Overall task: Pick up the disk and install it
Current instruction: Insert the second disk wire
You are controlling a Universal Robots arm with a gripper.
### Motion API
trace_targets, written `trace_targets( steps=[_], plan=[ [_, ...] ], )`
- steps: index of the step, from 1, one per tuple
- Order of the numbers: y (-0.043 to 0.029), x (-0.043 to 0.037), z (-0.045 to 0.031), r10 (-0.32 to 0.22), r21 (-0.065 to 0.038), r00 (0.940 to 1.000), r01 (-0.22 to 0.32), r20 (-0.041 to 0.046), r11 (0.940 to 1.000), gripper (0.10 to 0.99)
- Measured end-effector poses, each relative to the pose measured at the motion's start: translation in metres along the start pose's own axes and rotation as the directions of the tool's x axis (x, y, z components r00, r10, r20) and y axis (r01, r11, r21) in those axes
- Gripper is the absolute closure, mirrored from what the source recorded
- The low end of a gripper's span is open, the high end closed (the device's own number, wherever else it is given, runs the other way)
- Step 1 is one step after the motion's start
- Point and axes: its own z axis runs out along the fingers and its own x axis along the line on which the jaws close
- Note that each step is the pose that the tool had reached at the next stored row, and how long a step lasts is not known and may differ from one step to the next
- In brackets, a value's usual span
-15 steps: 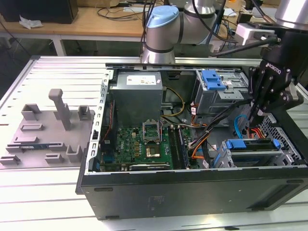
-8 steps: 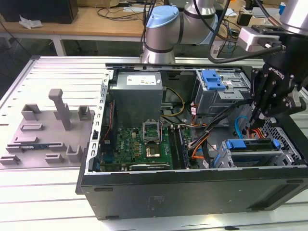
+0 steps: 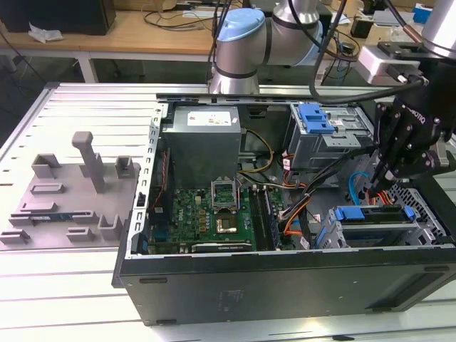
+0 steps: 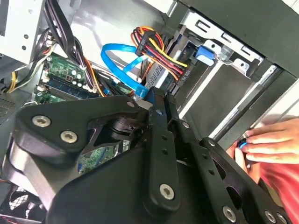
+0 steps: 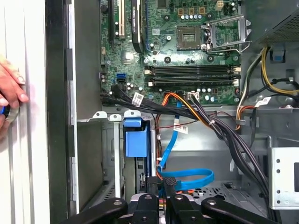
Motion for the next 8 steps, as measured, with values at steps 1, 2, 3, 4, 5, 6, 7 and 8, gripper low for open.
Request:
trace_targets(
  steps=[1, 2, 3, 4, 5, 6, 7, 8],
  plan=[
    [0.0, 0.0014, 0.0001, 0.0, 0.001, 1.0, 0.0, 0.0044, 1.0, 0.925],
    [-0.0001, 0.0036, 0.0002, 0.0, 0.001, 1.0, 0.0, 0.0097, 1.0, 0.925],
    [-0.0002, 0.0068, 0.0005, -0.001, 0.002, 0.9999, 0.001, 0.0159, 1.0, 0.925],
    [-0.0003, 0.0086, 0.0006, -0.001, 0.002, 0.9998, 0.001, 0.0188, 1.0, 0.925],
    [-0.0003, 0.0108, 0.0008, -0.001, 0.002, 0.9997, 0.001, 0.0226, 1.0, 0.925],
    [-0.0005, 0.0152, 0.0015, -0.002, 0.003, 0.9994, 0.002, 0.0337, 1.0, 0.925],
    [-0.0006, 0.0174, 0.0019, -0.003, 0.003, 0.9991, 0.003, 0.0423, 1.0, 0.925],
    [-0.0006, 0.0191, 0.0024, -0.004, 0.003, 0.9988, 0.004, 0.0496, 1.0, 0.925]
  ],
)
